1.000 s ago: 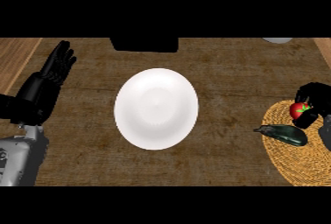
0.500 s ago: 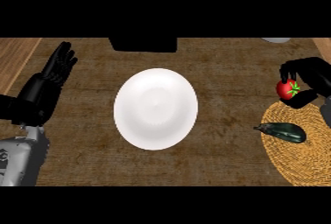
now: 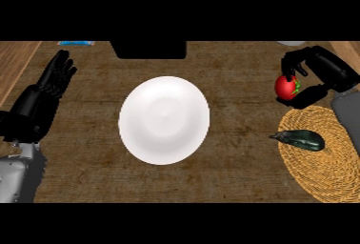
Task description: Pick the tomato from the placemat and place it in the plate
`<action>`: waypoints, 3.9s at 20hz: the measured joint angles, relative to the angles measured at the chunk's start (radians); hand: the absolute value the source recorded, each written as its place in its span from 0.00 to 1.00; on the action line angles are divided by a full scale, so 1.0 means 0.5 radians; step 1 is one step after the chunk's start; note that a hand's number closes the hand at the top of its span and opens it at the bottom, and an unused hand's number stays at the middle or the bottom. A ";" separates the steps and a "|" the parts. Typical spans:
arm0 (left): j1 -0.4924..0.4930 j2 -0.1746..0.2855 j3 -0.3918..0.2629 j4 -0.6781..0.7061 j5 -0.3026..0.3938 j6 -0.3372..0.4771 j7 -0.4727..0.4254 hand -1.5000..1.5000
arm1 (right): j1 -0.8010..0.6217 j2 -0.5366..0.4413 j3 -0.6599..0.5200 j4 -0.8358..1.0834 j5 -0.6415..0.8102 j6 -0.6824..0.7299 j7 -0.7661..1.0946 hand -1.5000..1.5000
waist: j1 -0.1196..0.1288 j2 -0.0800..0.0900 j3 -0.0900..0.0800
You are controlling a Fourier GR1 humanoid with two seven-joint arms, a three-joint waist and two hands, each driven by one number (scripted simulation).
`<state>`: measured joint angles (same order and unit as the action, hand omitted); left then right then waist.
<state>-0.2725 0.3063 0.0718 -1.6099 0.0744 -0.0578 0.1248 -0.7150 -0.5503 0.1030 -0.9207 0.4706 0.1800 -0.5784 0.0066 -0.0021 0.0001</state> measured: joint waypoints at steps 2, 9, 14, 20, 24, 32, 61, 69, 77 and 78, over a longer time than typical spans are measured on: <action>-0.007 -0.004 0.015 -0.002 -0.001 0.009 0.009 0.50 | -0.034 0.064 0.007 -0.108 -0.042 0.079 0.076 1.00 | -0.007 -0.002 -0.001; -0.001 0.000 0.047 -0.011 0.007 -0.032 0.011 0.50 | -0.097 0.320 0.082 -0.466 -0.065 0.227 0.450 1.00 | -0.011 -0.002 -0.001; 0.004 -0.027 0.033 -0.001 -0.033 -0.026 -0.017 0.50 | -0.157 0.617 0.179 -0.517 -0.022 0.192 0.691 1.00 | -0.003 0.001 -0.001; 0.023 -0.028 0.052 -0.017 -0.028 -0.056 -0.013 0.50 | -0.269 0.923 0.267 -0.377 0.087 0.114 0.896 1.00 | 0.009 0.006 -0.001; -0.015 -0.046 0.047 -0.001 -0.026 -0.067 -0.004 0.50 | -0.367 1.033 0.420 -0.167 0.130 -0.070 0.976 1.00 | 0.022 0.010 -0.001; -0.034 -0.080 0.022 0.009 -0.062 -0.069 -0.018 0.50 | -0.549 1.090 0.829 0.295 -0.048 -0.444 1.008 1.00 | 0.073 0.020 -0.001; -0.048 -0.096 0.051 0.044 -0.089 -0.089 -0.050 0.50 | -0.739 0.997 0.595 0.885 -1.515 -0.485 0.483 0.00 | 0.062 0.027 0.000; -0.062 -0.097 0.063 0.011 -0.087 -0.093 -0.010 0.50 | -0.771 0.736 0.399 1.184 -1.527 -0.094 0.170 0.00 | 0.053 0.029 0.001; -0.059 -0.129 0.047 0.022 -0.103 -0.093 -0.043 0.50 | -0.763 0.431 0.337 1.426 -1.449 0.249 -0.113 0.00 | 0.070 0.039 0.002; -0.059 -0.132 0.044 0.042 -0.111 -0.093 -0.059 0.50 | -0.768 0.401 0.334 1.450 -1.435 0.280 -0.141 0.00 | 0.072 0.041 0.003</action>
<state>-0.3021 0.2404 0.0940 -1.5891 0.0189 -0.1042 0.0953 -1.0988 -0.3498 0.2702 -0.1957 -0.2472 0.3201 -0.6488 0.0425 0.0185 0.0015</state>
